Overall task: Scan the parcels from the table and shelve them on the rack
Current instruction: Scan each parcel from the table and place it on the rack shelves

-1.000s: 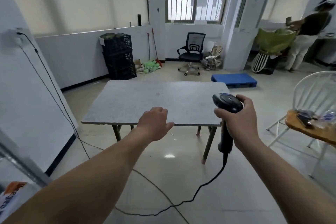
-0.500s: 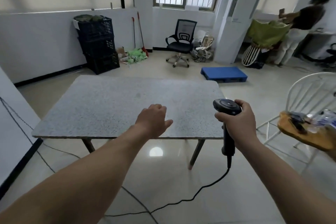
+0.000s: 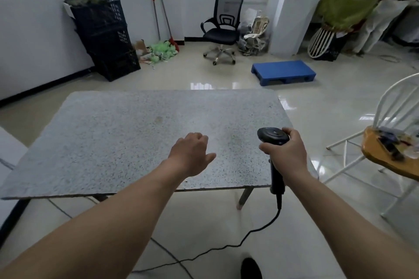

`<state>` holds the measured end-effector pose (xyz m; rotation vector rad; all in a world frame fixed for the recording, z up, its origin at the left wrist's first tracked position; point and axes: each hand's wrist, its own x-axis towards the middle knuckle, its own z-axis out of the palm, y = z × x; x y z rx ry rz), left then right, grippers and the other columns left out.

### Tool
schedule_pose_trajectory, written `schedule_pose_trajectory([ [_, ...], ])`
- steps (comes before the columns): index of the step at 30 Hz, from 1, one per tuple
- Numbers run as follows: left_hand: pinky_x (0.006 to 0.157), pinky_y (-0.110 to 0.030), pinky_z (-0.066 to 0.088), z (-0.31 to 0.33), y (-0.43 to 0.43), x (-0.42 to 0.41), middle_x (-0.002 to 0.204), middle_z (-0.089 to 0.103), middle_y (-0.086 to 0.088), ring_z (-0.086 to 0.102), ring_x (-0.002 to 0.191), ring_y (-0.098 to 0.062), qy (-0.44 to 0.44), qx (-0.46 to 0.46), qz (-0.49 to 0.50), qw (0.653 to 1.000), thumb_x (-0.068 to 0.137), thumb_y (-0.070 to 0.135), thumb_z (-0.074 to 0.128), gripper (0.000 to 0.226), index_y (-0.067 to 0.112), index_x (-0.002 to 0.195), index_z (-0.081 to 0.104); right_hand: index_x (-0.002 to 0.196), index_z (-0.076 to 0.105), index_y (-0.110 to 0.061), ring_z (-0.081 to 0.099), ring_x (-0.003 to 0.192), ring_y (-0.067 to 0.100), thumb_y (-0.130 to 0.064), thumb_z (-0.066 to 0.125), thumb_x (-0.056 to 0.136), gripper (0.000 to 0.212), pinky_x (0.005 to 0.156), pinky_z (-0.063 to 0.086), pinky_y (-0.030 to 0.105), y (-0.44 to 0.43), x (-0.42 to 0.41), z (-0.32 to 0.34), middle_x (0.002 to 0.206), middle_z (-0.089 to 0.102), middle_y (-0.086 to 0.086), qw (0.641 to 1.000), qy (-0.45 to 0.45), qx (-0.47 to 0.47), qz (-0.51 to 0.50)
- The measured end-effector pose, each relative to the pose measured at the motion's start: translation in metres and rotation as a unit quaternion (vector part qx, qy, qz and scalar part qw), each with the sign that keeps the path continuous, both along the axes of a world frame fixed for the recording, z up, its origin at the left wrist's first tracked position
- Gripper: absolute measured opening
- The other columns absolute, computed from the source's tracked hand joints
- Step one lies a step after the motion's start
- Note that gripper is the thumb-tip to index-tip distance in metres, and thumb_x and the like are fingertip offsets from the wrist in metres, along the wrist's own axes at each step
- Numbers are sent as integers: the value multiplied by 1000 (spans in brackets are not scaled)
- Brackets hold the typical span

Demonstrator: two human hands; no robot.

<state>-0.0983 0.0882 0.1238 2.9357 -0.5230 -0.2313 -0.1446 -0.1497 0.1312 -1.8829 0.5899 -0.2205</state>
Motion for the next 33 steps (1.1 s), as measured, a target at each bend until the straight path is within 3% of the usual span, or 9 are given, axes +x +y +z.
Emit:
schedule_pose_trajectory([
  [5,106,-41,40,-27,-10,35,147,48,-9,45,134,-27,37,18,51,998,101,51,48,58,11,143,45,138,45,-22,66,97,29,-17,85,74,75,80,54,42,-14,61,-58,118,61,3,997,64,7,49],
  [11,112,-42,36,-56,-30,57,152,41,-9,38,139,-27,107,43,103,988,102,52,46,62,11,148,39,138,46,-16,54,93,25,-15,82,79,69,74,38,31,-45,106,-117,110,56,4,984,165,0,73],
  [16,112,-41,32,-69,-45,72,153,40,-8,36,140,-25,131,54,132,981,102,52,44,62,11,148,38,141,44,-14,52,99,26,-16,82,79,72,82,40,34,-58,140,-149,118,57,8,974,209,9,84],
  [27,111,-42,37,-92,-69,101,152,41,-8,39,138,-26,169,58,155,972,102,54,44,62,12,147,39,143,39,-16,54,96,28,-18,80,80,75,78,44,36,-72,181,-178,113,55,7,962,258,1,85],
  [30,111,-42,38,-98,-76,105,152,41,-8,39,138,-25,178,58,158,970,102,54,43,62,12,147,39,144,38,-17,57,100,31,-20,80,79,78,83,51,41,-79,188,-183,114,56,8,959,272,-4,84],
  [33,112,-42,35,-99,-79,106,154,39,-8,36,141,-24,178,65,155,969,103,53,42,63,11,149,38,148,36,-17,58,111,35,-25,83,81,83,93,52,44,-81,191,-186,127,59,14,958,275,-10,80],
])
